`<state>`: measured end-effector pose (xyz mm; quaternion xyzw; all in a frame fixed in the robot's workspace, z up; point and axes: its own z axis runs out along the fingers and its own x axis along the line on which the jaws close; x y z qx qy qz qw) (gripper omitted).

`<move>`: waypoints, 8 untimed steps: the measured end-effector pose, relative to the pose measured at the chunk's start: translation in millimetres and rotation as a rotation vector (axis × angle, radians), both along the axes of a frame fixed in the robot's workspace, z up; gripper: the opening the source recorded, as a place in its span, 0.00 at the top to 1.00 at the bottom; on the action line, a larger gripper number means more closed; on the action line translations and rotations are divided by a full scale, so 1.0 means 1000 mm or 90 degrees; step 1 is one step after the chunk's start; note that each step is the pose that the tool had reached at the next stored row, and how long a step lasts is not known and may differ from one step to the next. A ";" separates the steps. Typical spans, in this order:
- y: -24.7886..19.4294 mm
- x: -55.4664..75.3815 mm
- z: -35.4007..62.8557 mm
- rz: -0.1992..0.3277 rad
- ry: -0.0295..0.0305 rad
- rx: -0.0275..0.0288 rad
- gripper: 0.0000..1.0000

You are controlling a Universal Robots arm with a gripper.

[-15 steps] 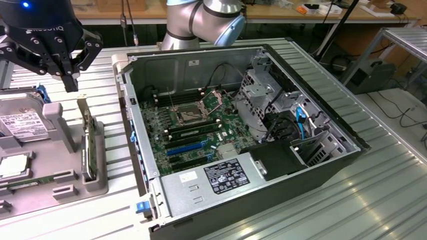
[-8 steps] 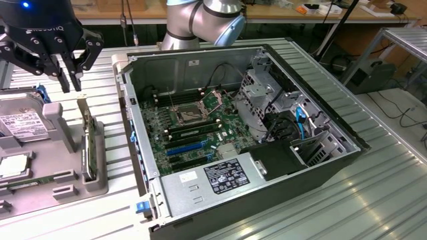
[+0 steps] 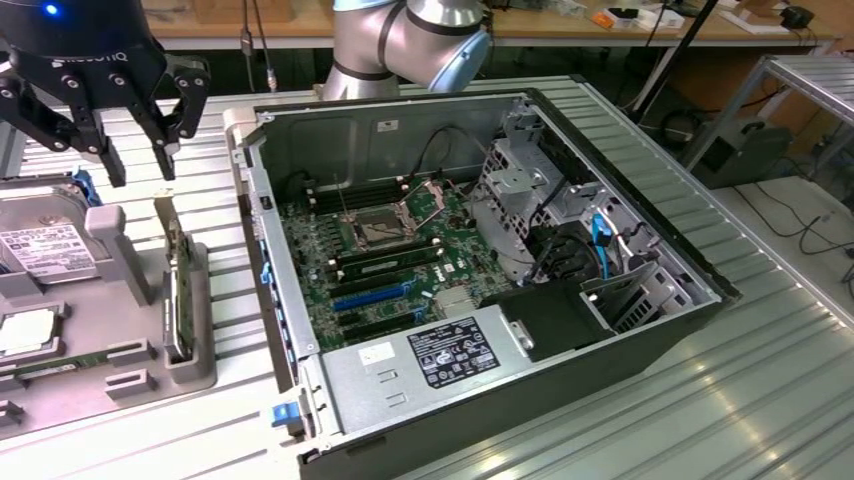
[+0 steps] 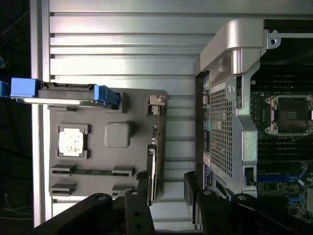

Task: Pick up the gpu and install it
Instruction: 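Pick up the gpu and move the gpu toward the slot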

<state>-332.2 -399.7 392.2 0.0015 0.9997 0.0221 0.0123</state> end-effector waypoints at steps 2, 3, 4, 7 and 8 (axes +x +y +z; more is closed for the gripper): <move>0.0000 0.000 0.0000 0.000 0.0000 0.0000 0.56; 0.0000 0.000 0.0000 0.000 0.0000 0.0000 0.56; 0.0000 0.000 0.0000 0.000 0.0000 0.0000 0.50; 0.0000 0.000 0.0000 0.000 0.0000 0.0000 0.50; 0.0000 0.000 0.0000 0.000 0.0000 0.0000 0.50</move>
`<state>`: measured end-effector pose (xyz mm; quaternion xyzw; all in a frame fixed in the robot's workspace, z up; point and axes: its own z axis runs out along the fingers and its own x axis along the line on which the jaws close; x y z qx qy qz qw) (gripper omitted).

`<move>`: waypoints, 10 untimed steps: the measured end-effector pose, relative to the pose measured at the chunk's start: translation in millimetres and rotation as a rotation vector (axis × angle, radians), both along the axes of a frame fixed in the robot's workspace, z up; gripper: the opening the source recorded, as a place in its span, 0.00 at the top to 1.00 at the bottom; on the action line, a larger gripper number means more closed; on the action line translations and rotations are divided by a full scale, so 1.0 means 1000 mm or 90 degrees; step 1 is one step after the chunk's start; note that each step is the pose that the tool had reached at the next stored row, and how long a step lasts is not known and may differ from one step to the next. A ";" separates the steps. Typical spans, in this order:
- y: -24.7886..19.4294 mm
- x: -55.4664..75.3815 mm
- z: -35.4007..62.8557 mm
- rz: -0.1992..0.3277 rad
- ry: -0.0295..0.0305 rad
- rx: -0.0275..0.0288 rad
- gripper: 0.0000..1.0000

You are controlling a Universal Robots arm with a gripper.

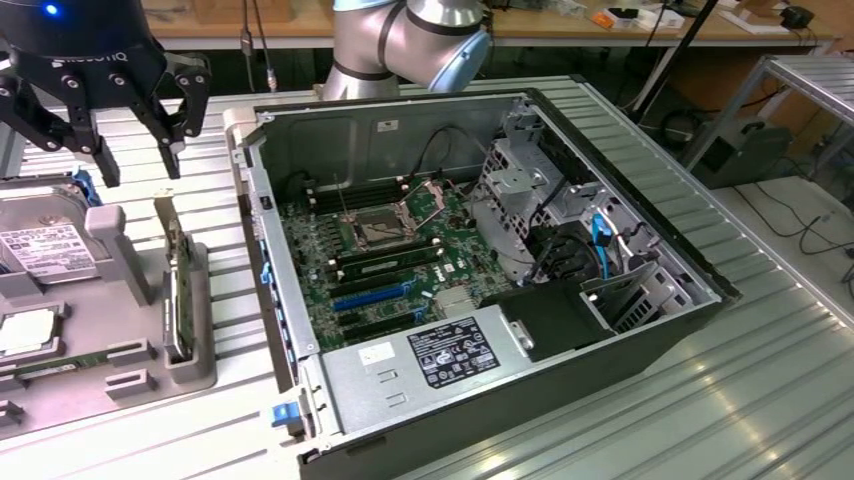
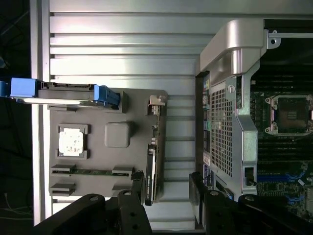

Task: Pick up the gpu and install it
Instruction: 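Pick up the gpu and move the gpu toward the slot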

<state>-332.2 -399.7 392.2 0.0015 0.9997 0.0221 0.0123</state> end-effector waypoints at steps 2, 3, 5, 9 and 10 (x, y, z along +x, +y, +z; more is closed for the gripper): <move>0.0000 0.000 0.0000 0.000 0.0000 0.0000 0.50; 0.0000 0.000 0.0000 0.000 0.0000 0.0000 0.50; 0.0000 0.000 0.0000 0.000 0.0000 0.0000 0.50; 0.0000 0.000 -0.0012 0.000 0.0000 0.0000 0.50; 0.0000 0.000 -0.0014 0.000 0.0000 0.0000 0.50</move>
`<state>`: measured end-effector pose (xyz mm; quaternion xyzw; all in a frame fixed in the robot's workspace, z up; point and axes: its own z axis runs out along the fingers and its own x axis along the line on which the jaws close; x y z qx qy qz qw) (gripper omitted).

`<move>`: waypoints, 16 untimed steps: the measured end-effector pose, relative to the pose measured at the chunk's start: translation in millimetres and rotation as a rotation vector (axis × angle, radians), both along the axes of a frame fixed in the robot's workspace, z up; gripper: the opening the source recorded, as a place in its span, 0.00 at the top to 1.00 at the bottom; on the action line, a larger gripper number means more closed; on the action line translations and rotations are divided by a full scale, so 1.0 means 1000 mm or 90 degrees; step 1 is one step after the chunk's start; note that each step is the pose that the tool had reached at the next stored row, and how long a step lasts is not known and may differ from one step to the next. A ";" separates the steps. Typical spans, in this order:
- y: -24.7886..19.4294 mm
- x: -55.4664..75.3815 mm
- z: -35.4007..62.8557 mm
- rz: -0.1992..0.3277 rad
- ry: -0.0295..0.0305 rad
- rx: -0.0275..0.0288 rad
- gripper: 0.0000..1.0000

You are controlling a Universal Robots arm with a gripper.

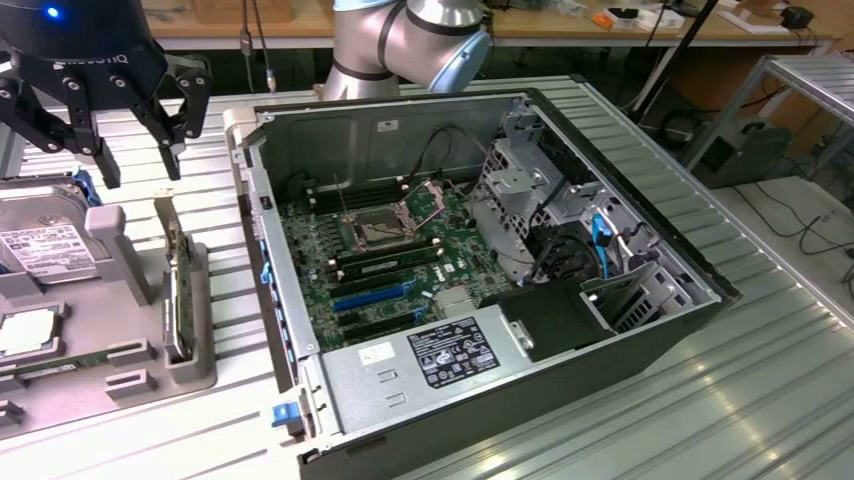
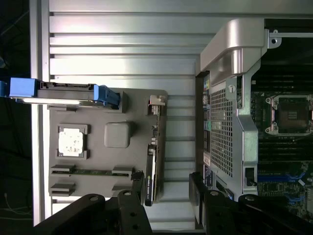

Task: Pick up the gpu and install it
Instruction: 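Pick up the gpu and move the gpu toward the slot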

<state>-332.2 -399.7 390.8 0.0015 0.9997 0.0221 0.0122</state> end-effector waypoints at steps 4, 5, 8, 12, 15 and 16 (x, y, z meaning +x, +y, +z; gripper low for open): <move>0.0000 0.000 -0.0003 0.000 0.0000 0.0000 0.50; 0.0000 0.000 -0.0003 0.000 0.0000 0.0000 0.50; 0.0000 0.000 -0.0012 0.000 -0.0001 0.0000 0.50; 0.0000 0.000 -0.0025 0.000 0.0000 0.0000 0.50; 0.0000 0.000 -0.0037 0.000 0.0000 0.0000 0.50; 0.0000 0.000 -0.0043 0.000 0.0000 0.0000 0.50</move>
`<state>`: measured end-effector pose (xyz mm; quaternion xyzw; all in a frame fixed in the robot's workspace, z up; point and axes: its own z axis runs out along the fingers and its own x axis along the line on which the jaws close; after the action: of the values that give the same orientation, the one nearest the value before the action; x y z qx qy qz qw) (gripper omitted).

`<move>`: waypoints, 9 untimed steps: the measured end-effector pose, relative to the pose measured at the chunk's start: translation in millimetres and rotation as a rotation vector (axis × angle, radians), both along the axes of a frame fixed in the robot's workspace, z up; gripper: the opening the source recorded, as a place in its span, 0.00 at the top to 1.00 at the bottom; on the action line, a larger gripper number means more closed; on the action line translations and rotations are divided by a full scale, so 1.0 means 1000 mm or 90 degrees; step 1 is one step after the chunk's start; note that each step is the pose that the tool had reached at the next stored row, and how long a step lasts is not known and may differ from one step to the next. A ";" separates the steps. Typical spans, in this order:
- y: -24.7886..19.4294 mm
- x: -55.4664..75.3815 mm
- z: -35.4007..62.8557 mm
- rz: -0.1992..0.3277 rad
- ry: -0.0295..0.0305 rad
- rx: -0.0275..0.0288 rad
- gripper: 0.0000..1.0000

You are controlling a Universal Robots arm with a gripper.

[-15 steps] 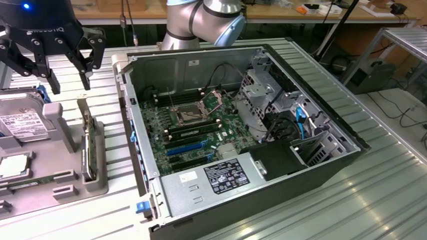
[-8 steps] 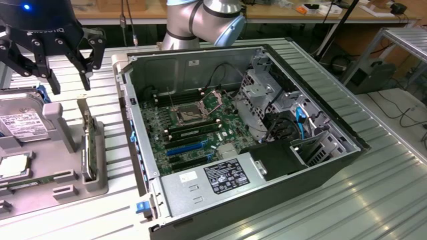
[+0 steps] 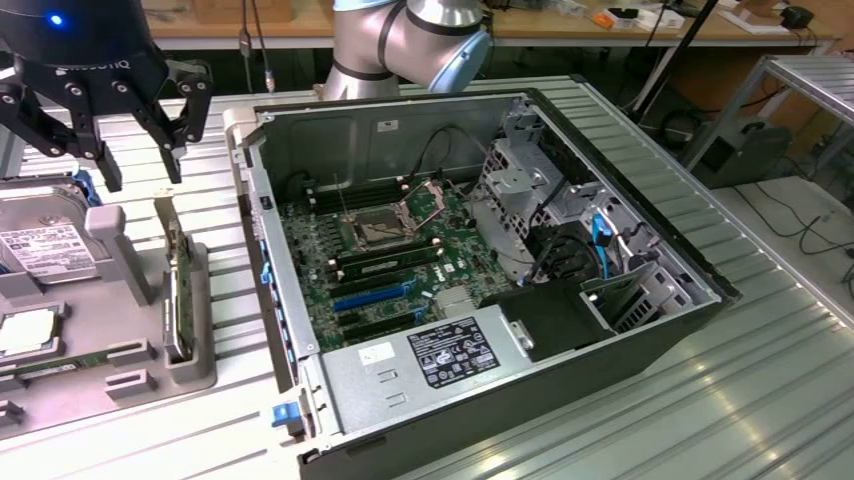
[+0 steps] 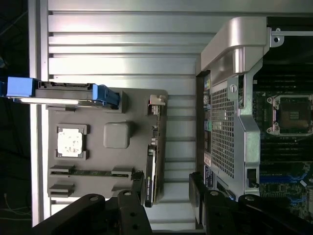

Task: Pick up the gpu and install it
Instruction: 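Pick up the gpu and move the gpu toward the slot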

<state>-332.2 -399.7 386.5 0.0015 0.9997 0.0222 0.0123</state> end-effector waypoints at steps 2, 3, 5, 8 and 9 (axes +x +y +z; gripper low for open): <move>0.0000 0.000 -0.0009 0.000 0.0000 0.0000 0.50; 0.0000 0.000 -0.0017 0.000 0.0000 0.0000 0.50; 0.0000 0.000 -0.0030 0.000 0.0000 0.0000 0.50; 0.0000 0.000 -0.0044 0.000 0.0000 0.0000 0.50; 0.0000 0.000 -0.0049 0.000 0.0000 0.0000 0.50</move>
<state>-332.2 -399.7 381.5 0.0015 0.9997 0.0222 0.0123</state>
